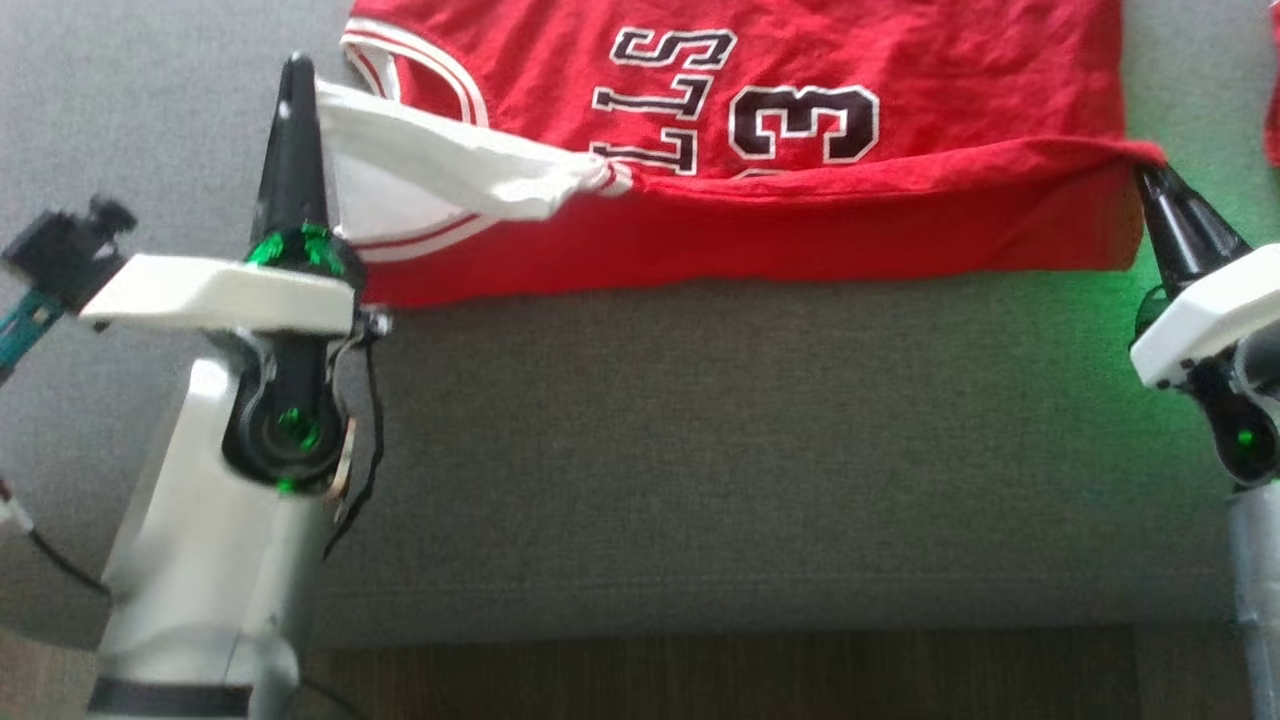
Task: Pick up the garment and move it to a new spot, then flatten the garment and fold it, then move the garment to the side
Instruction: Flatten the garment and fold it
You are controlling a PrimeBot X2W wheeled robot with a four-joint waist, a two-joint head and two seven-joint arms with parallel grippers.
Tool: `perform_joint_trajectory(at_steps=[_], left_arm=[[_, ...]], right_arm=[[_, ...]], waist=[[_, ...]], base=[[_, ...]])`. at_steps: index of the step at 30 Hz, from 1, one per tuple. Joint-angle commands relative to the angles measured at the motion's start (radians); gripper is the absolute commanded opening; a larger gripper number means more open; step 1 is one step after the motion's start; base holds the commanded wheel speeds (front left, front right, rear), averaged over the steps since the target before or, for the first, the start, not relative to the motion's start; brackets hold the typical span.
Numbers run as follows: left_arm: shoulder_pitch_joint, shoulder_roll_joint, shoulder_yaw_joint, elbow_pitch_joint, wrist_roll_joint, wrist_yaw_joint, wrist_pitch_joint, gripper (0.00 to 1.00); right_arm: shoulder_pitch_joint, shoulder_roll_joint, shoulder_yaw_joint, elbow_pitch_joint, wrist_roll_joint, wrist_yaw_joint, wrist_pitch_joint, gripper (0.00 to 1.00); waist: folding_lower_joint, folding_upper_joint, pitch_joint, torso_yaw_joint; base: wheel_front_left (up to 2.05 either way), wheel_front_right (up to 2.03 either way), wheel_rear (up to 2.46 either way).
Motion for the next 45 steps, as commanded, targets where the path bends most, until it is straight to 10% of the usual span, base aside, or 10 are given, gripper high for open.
perform_joint_trajectory(at_steps=[1,11,12,13,14,25,45], left_arm=[[-0.038,0.015,0.030,-0.012,0.011,-0.008,-0.009,0.00],[-0.121,-0.026,0.055,0.121,0.116,-0.024,-0.028,0.00],[-0.122,-0.034,0.063,0.129,0.121,-0.024,-0.028,0.28],[-0.122,-0.040,0.070,0.138,0.125,-0.024,-0.028,0.73],[-0.121,-0.046,0.079,0.145,0.132,-0.025,-0.028,1.00],[0.034,-0.071,0.159,0.084,0.322,-0.020,-0.029,1.00],[0.166,-0.051,0.052,0.207,0.571,0.179,0.001,1.00]], right_arm=[[-0.027,-0.015,0.019,-0.024,-0.008,0.000,-0.011,0.00],[-0.089,-0.016,0.038,0.050,-0.010,0.000,-0.058,0.00],[-0.090,-0.015,0.039,0.058,-0.011,0.000,-0.064,0.06],[-0.090,-0.014,0.039,0.065,-0.014,0.000,-0.070,0.38],[-0.089,-0.012,0.038,0.071,-0.016,0.000,-0.075,0.95],[0.018,0.028,0.000,0.013,-0.008,0.000,-0.129,1.00],[0.097,0.113,0.007,-0.108,0.006,0.000,-0.110,1.00]], waist=[[-0.0002,0.0000,0.015,0.004],[-0.0002,0.0000,0.045,0.003],[-0.0002,0.0000,0.045,0.003],[-0.0002,0.0000,0.043,0.003],[-0.0002,0.0000,0.041,0.002],[-0.0002,0.0000,-0.017,-0.003],[-0.0002,0.0000,-0.006,-0.037]], base=[[0.00,0.00,0.00],[0.00,0.00,0.00],[0.00,0.00,0.00],[0.00,0.00,0.00],[0.00,0.00,0.00],[0.00,0.00,0.00],[0.00,0.00,0.00]])
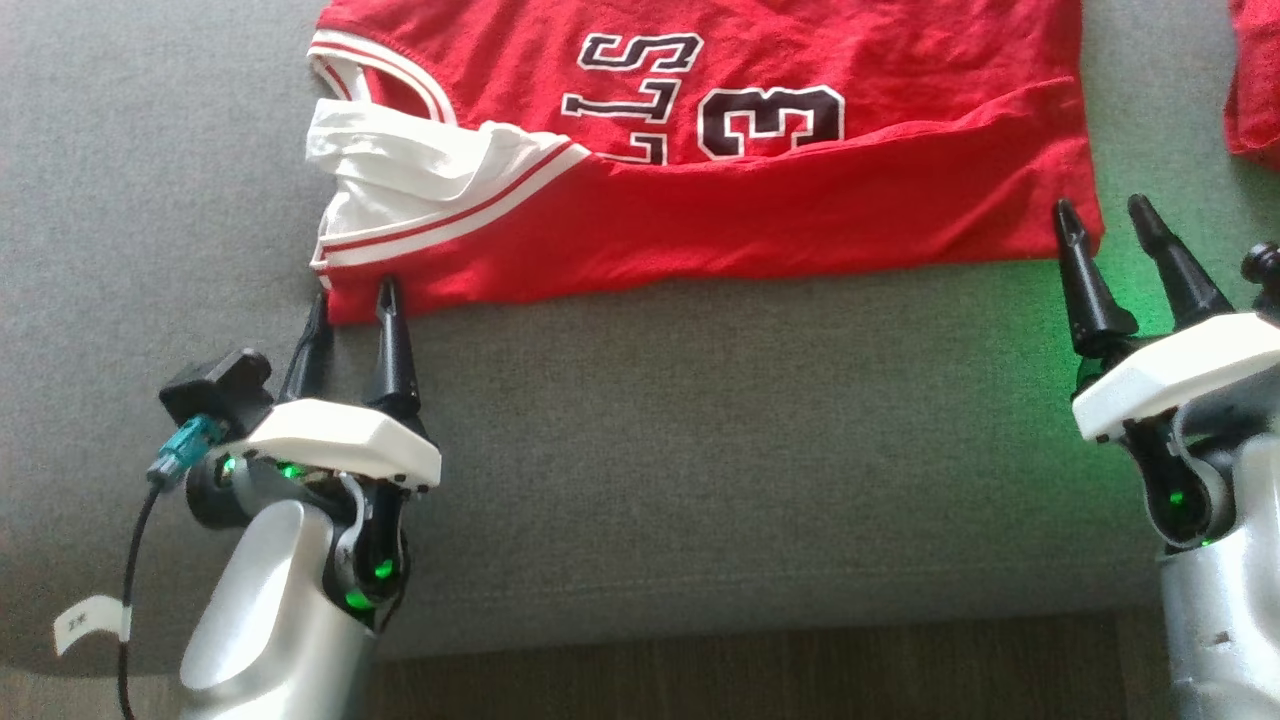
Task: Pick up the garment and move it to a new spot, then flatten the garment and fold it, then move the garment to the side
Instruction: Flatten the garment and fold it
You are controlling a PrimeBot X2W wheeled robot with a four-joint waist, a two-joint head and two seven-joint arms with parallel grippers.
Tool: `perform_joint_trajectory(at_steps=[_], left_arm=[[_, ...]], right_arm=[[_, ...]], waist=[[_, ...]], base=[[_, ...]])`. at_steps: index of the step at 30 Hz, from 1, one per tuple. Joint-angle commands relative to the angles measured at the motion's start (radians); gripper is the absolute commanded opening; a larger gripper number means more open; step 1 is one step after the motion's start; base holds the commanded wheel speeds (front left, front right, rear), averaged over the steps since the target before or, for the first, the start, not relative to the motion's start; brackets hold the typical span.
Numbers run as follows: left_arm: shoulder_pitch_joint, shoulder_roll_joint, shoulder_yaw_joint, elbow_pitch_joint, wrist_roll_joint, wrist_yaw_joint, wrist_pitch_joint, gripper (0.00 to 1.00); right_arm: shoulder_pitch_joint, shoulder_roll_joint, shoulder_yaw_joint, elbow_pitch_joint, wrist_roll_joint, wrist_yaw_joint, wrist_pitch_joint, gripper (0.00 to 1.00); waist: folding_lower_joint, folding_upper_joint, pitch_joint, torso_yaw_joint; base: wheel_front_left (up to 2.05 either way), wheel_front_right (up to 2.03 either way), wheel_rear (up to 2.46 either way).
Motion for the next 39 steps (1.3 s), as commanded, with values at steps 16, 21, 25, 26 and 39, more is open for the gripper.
perform_joint_trajectory(at_steps=[16,21,25,26,39], left_arm=[[0.000,0.022,-0.024,-0.017,0.002,0.029,0.094,0.00],[0.010,0.019,-0.032,-0.045,-0.005,0.022,0.088,0.00],[0.018,0.019,-0.035,-0.068,-0.008,0.018,0.079,0.00],[0.020,0.021,-0.036,-0.074,-0.009,0.017,0.079,0.00],[0.126,0.076,-0.032,-0.267,-0.024,0.032,0.125,0.00]], right_arm=[[-0.067,0.036,-0.001,0.130,0.009,0.000,0.067,1.00],[-0.075,0.040,-0.028,0.174,-0.022,0.000,0.079,0.79],[-0.075,0.044,-0.035,0.196,-0.033,0.000,0.097,0.00],[-0.073,0.042,-0.036,0.195,-0.031,0.000,0.100,0.00],[0.010,-0.026,-0.034,0.078,0.072,0.000,0.154,0.00]], waist=[[0.0001,-0.0001,-0.017,0.019],[0.0001,-0.0001,-0.025,0.032],[0.0001,-0.0001,-0.033,0.040],[0.0001,-0.0001,-0.034,0.041],[0.0001,-0.0001,-0.067,0.023]], base=[[0.00,0.00,0.00],[0.00,0.00,0.00],[0.00,0.00,0.00],[0.00,0.00,0.00],[0.00,0.00,0.00]])
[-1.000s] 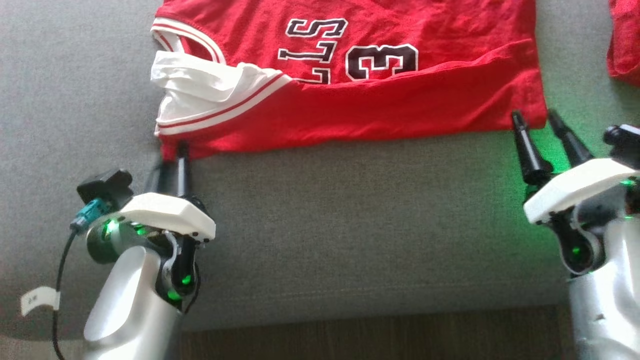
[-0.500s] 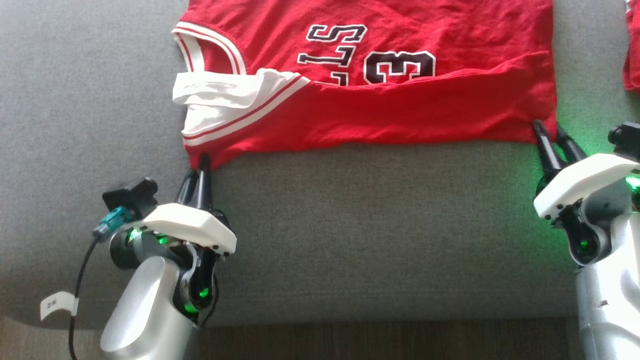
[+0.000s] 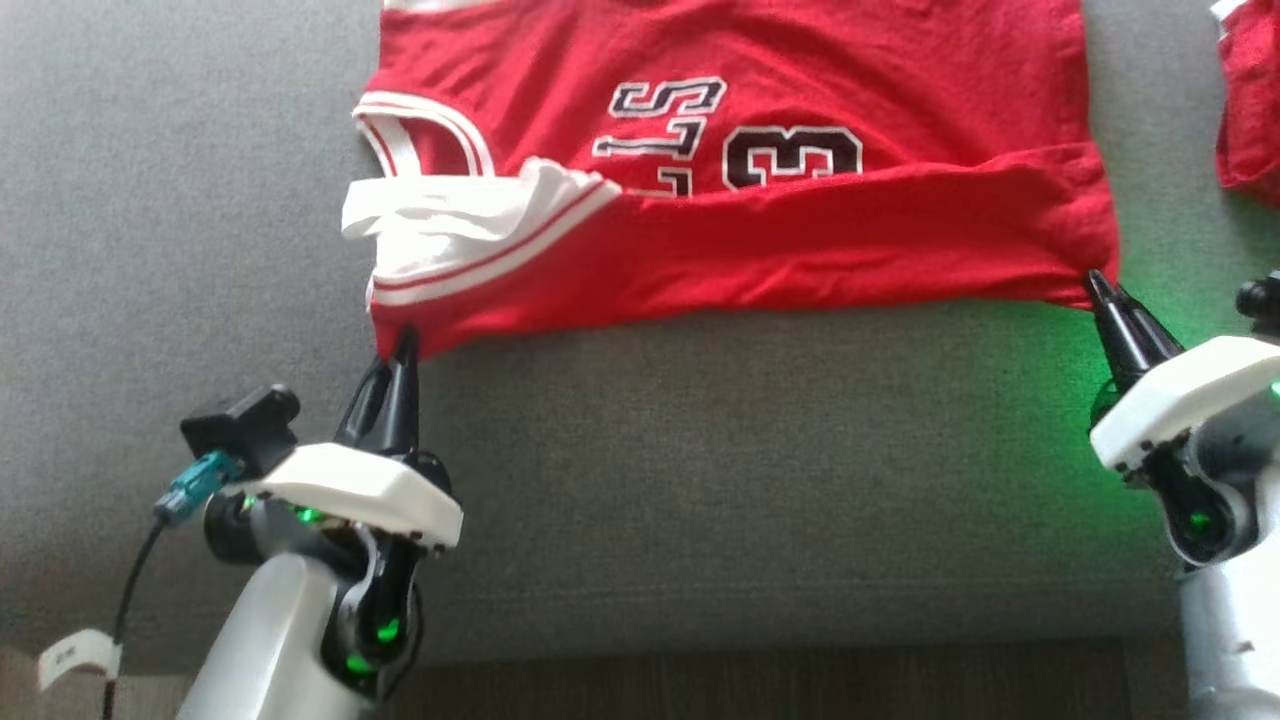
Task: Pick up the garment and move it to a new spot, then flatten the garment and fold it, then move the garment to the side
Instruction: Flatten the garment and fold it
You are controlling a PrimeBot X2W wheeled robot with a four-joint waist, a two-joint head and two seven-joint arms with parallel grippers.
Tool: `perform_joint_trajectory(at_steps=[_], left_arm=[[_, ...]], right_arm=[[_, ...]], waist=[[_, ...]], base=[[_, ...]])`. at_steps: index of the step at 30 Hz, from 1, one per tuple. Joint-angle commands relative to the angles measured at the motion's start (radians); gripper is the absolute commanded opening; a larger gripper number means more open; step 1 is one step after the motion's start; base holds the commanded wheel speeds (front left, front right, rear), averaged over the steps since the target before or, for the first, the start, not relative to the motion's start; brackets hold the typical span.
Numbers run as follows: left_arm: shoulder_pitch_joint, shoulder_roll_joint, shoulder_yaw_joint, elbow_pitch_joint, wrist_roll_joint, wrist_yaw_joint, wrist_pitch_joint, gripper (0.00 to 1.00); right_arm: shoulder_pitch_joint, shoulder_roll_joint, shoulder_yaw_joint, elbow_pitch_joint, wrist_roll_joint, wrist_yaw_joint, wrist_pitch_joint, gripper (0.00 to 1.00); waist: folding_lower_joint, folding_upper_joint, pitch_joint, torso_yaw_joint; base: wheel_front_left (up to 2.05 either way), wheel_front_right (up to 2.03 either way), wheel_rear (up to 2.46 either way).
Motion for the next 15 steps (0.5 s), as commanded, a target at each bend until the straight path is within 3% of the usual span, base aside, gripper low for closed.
perform_joint_trajectory(at_steps=[1,15], left_arm=[[0.017,0.033,0.034,-0.065,-0.002,0.011,0.016,0.00],[0.218,0.108,-0.001,-0.303,0.007,0.067,0.139,0.00]], right_arm=[[0.016,-0.027,0.021,-0.054,0.017,0.000,0.010,0.00],[0.204,-0.103,-0.020,-0.243,0.078,0.000,0.102,0.00]], waist=[[0.0000,0.0000,-0.006,-0.003],[0.0000,0.0000,-0.028,-0.001]], base=[[0.00,0.00,0.00],[0.00,0.00,0.00]])
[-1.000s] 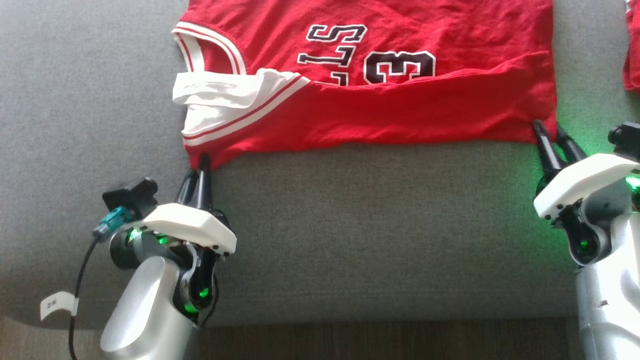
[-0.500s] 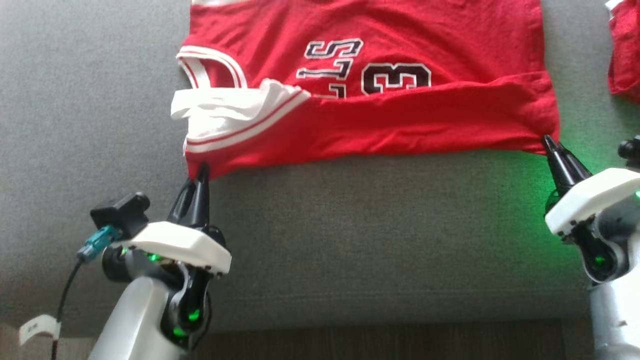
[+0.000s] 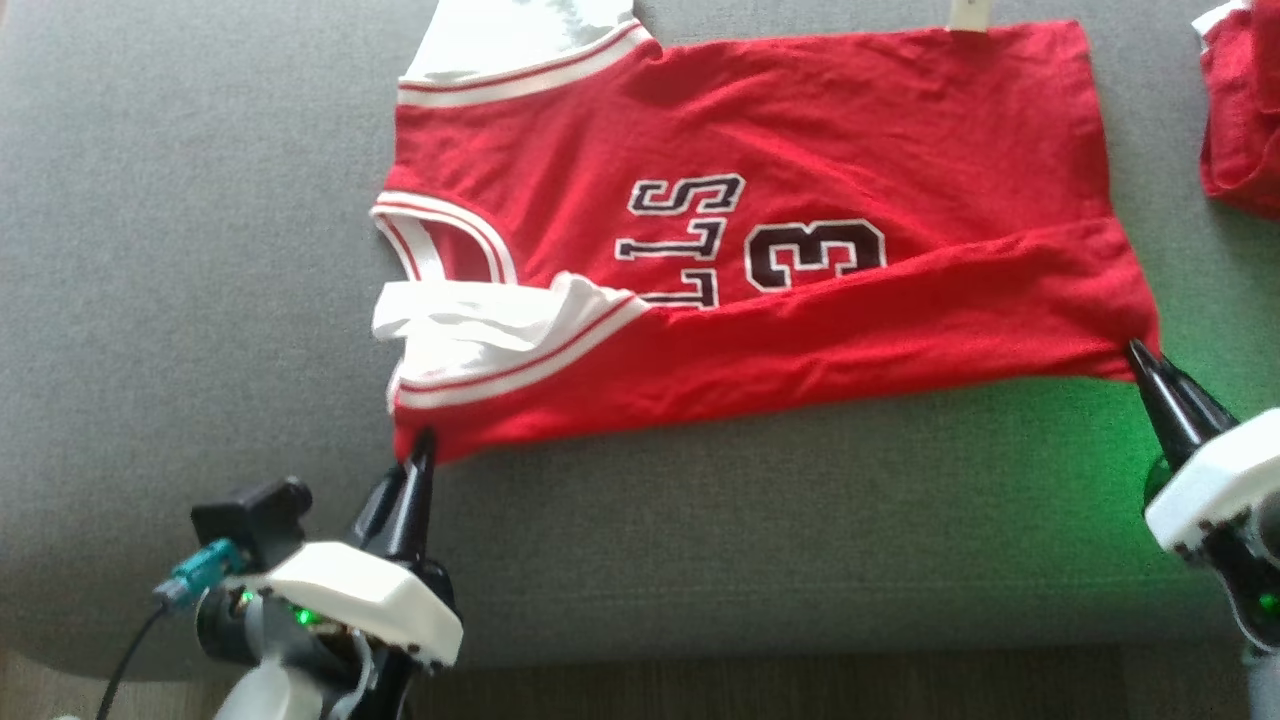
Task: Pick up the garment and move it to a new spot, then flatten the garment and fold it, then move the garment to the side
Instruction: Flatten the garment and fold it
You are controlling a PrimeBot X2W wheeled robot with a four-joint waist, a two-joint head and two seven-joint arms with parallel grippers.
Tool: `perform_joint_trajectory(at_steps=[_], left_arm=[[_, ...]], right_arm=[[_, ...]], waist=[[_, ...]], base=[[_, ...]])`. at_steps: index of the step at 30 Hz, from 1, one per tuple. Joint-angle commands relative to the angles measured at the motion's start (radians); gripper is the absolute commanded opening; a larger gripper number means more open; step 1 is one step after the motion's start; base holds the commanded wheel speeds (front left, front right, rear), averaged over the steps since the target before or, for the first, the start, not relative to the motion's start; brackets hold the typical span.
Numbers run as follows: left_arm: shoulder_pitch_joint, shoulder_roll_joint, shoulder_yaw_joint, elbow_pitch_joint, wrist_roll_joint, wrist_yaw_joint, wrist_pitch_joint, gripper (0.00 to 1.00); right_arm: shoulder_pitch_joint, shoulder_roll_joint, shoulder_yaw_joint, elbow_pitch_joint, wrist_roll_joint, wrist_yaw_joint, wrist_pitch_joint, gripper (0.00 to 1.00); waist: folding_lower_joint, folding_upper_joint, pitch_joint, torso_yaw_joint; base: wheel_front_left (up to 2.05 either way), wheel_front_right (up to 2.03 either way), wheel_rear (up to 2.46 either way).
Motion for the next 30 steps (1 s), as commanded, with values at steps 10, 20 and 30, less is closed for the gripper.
perform_joint_trajectory(at_steps=[10,20,30], left_arm=[[0.048,0.016,0.010,-0.047,0.002,0.022,0.020,0.00],[0.023,-0.004,-0.008,0.045,-0.001,0.019,0.012,1.00],[0.019,0.033,0.043,-0.014,0.011,0.063,0.003,1.00]], right_arm=[[0.130,-0.008,-0.048,-0.154,0.013,0.000,0.066,0.00],[0.128,0.034,-0.080,-0.153,0.004,0.000,0.067,1.00],[0.105,0.081,-0.108,-0.244,-0.050,0.000,-0.022,1.00]], waist=[[0.0000,-0.0001,0.002,0.010],[0.0000,-0.0001,-0.024,0.008],[0.0000,-0.0001,-0.039,-0.009]], base=[[0.00,0.00,0.00],[0.00,0.00,0.00],[0.00,0.00,0.00]])
